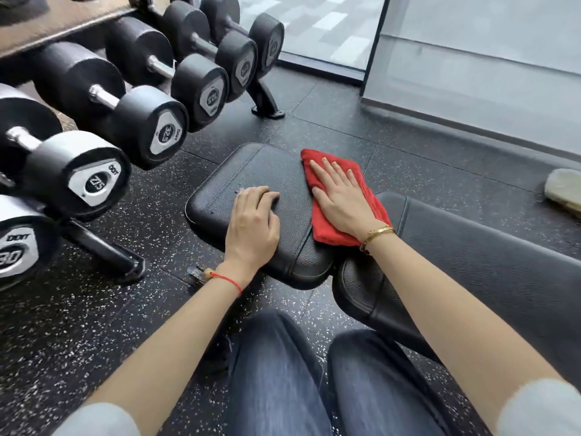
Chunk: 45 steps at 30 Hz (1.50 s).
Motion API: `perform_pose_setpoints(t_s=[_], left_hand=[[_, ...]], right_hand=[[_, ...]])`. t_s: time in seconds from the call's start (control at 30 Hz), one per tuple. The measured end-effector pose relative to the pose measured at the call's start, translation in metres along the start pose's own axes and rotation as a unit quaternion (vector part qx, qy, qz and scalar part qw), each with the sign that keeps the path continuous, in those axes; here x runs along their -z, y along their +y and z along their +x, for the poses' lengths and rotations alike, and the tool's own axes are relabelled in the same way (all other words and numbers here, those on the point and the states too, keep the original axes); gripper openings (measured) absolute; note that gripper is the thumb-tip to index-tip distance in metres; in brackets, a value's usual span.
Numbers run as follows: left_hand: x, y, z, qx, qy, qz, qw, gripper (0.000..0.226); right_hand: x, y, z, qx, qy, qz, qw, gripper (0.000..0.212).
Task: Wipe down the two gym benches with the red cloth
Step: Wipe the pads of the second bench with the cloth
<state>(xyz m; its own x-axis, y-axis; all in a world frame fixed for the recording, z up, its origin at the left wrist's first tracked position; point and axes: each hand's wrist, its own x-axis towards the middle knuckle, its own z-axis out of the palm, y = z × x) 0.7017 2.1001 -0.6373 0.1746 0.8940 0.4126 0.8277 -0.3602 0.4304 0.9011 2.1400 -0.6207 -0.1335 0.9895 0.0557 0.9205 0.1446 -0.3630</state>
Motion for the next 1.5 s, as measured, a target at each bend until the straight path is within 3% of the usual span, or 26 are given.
perform_pose_setpoints(t_s=[0.1, 0.3, 0.73, 0.93, 1.13, 1.3, 1.5], left_hand=[[-0.002, -0.001, 0.001, -0.002, 0.0, -0.001, 1.0, 0.037], [-0.001, -0.002, 0.001, -0.006, 0.008, -0.009, 1.0, 0.038], [0.008, 0.006, -0.005, 0.021, 0.013, 0.033, 0.999, 0.036], [0.031, -0.02, -0.023, 0.091, 0.09, 0.039, 0.991, 0.034], [0.051, -0.056, -0.036, 0.183, 0.102, 0.053, 0.976, 0.036], [0.056, -0.068, -0.044, 0.235, 0.128, 0.045, 0.963, 0.039], [0.059, -0.069, -0.031, 0.233, 0.14, 0.02, 0.962, 0.036]], right_hand=[[0.0, 0.0, -0.005, 0.018, -0.005, -0.005, 1.0, 0.056], [-0.002, -0.011, -0.051, 0.135, -0.034, -0.018, 0.99, 0.057], [-0.013, -0.057, 0.054, 0.091, -0.064, -0.028, 0.993, 0.058], [-0.022, -0.06, 0.01, 0.229, -0.078, -0.028, 0.97, 0.058], [-0.029, -0.092, 0.066, 0.128, -0.075, -0.014, 0.989, 0.057], [-0.049, -0.133, 0.035, 0.252, -0.078, -0.018, 0.964, 0.057], [-0.037, -0.096, -0.011, 0.351, -0.097, -0.037, 0.93, 0.058]])
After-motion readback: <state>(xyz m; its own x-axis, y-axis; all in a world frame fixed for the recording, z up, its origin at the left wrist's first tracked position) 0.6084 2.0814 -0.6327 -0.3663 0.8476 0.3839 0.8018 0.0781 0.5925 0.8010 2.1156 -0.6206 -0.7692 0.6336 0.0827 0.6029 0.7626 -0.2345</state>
